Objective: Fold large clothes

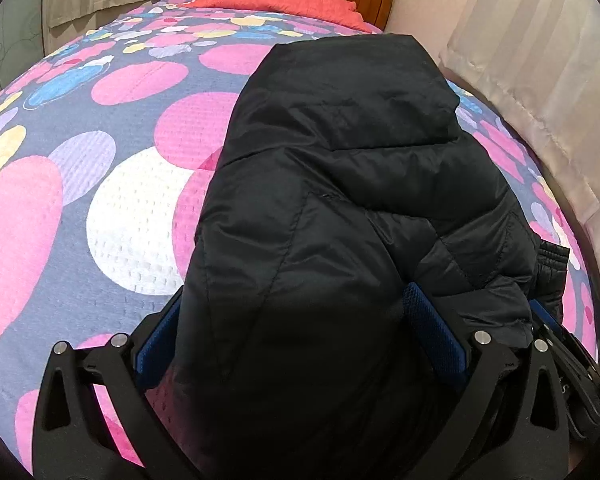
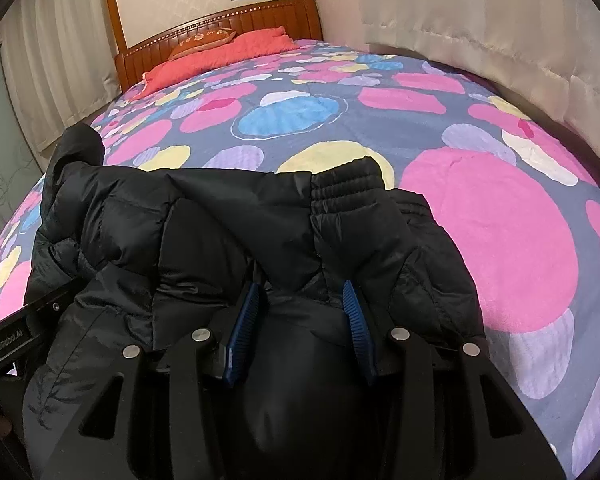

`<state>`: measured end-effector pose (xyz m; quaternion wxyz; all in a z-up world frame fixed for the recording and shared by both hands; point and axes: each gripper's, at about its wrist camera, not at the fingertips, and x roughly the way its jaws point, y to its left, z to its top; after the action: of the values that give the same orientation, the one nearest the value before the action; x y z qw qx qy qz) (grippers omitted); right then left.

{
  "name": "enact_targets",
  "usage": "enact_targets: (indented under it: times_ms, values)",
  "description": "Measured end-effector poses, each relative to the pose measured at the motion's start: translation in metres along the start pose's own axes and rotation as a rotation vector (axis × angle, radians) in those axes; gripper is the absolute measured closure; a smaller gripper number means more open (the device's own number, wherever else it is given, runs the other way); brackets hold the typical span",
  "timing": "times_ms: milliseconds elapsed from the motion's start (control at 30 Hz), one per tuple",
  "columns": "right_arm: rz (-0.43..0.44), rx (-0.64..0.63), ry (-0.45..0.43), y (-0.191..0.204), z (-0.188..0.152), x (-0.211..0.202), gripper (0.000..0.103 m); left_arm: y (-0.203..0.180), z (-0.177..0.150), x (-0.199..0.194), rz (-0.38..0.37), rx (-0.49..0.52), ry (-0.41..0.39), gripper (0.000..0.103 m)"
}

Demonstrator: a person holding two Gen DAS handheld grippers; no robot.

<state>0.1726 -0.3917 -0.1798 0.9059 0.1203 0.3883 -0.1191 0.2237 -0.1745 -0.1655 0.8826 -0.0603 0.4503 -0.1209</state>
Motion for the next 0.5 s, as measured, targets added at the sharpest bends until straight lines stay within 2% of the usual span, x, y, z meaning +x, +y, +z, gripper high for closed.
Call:
enact_targets:
  times_ms: [367,500]
  values:
    - [-0.013,-0.008,-0.005,0.002,-0.001,-0.001,0.059,0.007,0.0,0.001,-0.013,-0.01,0.006,0.002]
    - [0.002,0.001,0.004,0.0,0.003,-0.008,0.058,0.016,0.008,-0.005,-0.054,-0.053,0.043,0.002]
